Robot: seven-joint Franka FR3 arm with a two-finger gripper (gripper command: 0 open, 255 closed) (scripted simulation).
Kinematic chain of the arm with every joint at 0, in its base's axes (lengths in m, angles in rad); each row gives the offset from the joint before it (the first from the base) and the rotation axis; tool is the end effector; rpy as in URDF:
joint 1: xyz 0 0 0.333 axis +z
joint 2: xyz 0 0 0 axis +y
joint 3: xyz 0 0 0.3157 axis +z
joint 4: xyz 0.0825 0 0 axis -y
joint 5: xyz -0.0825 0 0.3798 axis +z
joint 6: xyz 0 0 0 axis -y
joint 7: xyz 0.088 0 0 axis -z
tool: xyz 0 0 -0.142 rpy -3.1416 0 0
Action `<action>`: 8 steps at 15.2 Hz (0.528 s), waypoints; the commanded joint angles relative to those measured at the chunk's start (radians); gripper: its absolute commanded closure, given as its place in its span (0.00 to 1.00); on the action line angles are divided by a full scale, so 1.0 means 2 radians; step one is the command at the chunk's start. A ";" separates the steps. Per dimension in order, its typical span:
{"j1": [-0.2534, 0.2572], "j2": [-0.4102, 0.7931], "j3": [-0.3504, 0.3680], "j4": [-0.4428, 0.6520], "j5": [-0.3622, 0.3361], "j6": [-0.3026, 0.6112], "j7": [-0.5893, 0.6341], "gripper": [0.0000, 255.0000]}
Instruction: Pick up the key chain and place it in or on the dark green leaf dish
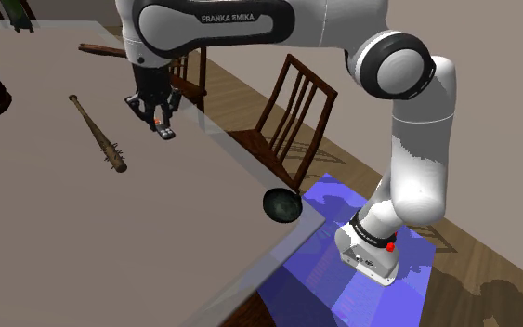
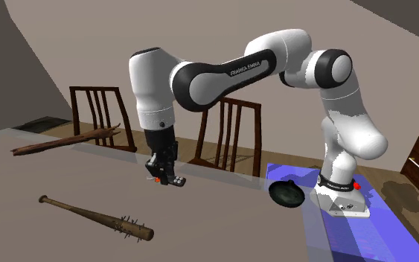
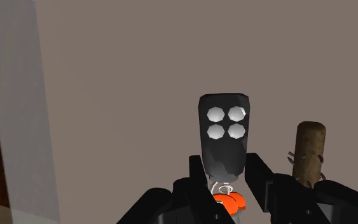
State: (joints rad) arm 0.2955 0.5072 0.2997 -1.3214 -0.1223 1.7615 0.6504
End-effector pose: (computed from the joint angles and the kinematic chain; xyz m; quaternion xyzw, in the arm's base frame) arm 0.5999 0.3436 0.4153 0.9992 -0.0308 -0.0258 0.0030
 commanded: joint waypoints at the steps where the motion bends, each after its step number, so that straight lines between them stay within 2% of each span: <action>1: 0.002 0.001 0.000 0.015 0.000 -0.015 0.000 1.00; 2: 0.002 0.000 0.000 0.017 0.000 -0.016 0.000 1.00; 8: -0.024 -0.142 0.013 -0.186 0.037 0.049 -0.004 1.00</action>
State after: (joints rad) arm 0.2527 0.2655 0.3222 -1.6348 -0.0609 1.8405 0.6447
